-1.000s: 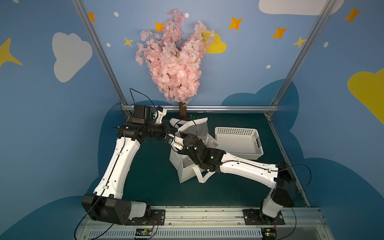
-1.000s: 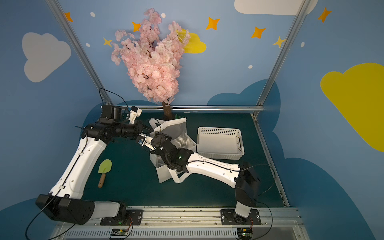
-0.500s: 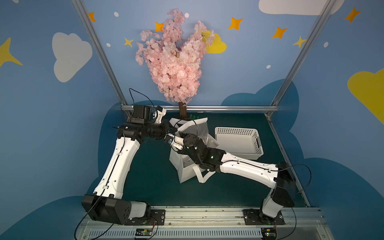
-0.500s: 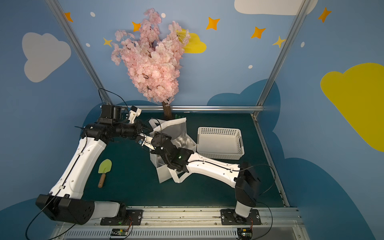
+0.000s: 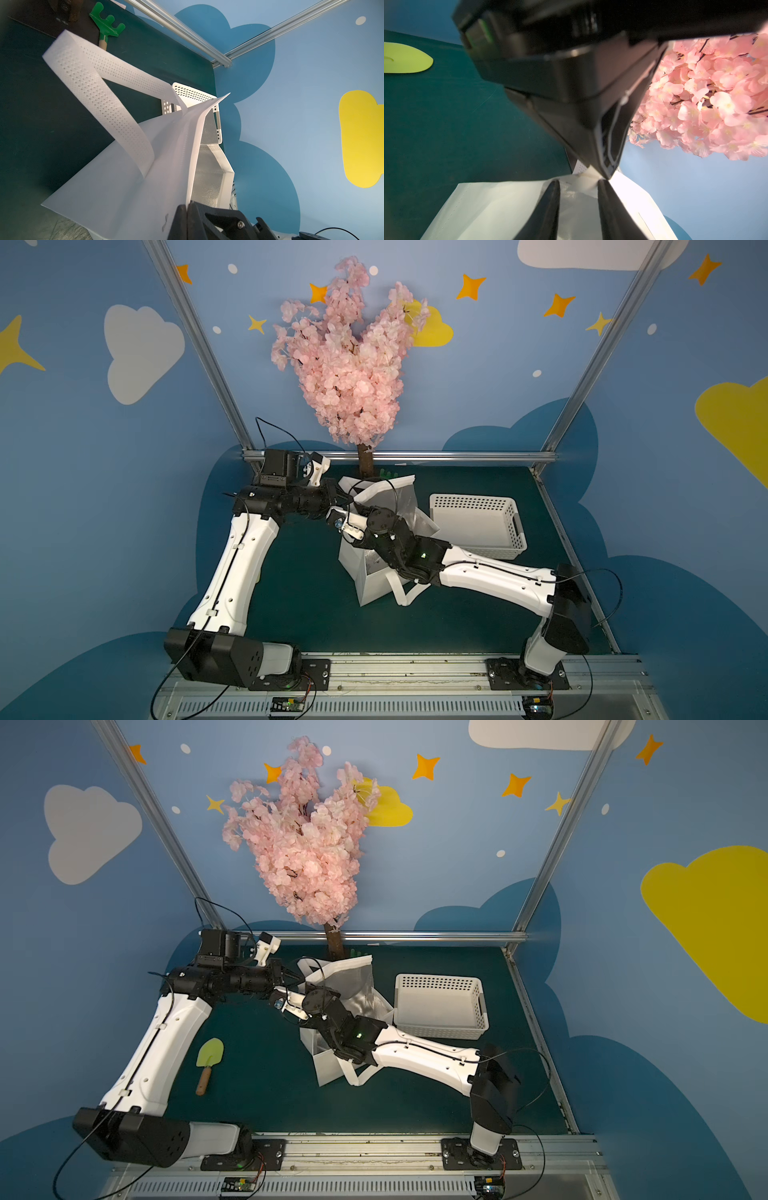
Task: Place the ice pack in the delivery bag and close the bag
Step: Tear off the adhesive seal from the delivery bag.
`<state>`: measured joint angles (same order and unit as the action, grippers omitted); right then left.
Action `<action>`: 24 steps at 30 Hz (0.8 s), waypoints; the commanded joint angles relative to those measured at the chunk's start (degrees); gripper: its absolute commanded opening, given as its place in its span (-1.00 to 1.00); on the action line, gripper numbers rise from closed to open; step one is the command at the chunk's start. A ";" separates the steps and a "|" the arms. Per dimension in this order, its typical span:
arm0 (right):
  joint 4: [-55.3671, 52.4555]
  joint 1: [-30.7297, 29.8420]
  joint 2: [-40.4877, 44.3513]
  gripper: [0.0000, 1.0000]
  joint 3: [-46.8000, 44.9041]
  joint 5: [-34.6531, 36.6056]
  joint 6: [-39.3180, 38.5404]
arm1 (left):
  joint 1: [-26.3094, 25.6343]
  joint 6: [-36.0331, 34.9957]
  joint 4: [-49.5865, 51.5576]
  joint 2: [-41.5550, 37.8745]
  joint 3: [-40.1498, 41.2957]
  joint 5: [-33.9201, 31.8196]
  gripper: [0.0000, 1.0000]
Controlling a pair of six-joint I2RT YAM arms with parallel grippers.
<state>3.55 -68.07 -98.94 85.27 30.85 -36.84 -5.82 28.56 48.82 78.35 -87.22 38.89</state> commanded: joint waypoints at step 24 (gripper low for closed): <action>5.95 -0.67 3.66 -1.00 -1.13 2.78 0.43 | 0.23 -1.26 0.47 0.65 0.56 0.58 -0.95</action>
<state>5.45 -68.51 -98.76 84.36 32.14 -37.74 -5.72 28.53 48.75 78.43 -87.20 39.07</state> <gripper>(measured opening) 0.040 0.047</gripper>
